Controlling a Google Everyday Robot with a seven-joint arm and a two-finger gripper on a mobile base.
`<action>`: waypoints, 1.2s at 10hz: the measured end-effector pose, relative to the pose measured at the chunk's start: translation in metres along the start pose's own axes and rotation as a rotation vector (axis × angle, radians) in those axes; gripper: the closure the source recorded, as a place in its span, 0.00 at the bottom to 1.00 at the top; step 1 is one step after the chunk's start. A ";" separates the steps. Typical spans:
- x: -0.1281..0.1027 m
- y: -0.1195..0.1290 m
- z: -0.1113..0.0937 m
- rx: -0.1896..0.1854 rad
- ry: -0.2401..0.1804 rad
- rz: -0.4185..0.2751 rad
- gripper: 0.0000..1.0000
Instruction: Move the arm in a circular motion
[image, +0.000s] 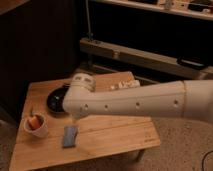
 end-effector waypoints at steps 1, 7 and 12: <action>0.021 -0.009 0.003 0.006 0.011 -0.048 0.39; 0.153 0.025 0.042 -0.014 0.051 -0.132 0.39; 0.184 0.136 0.072 -0.088 0.022 0.041 0.39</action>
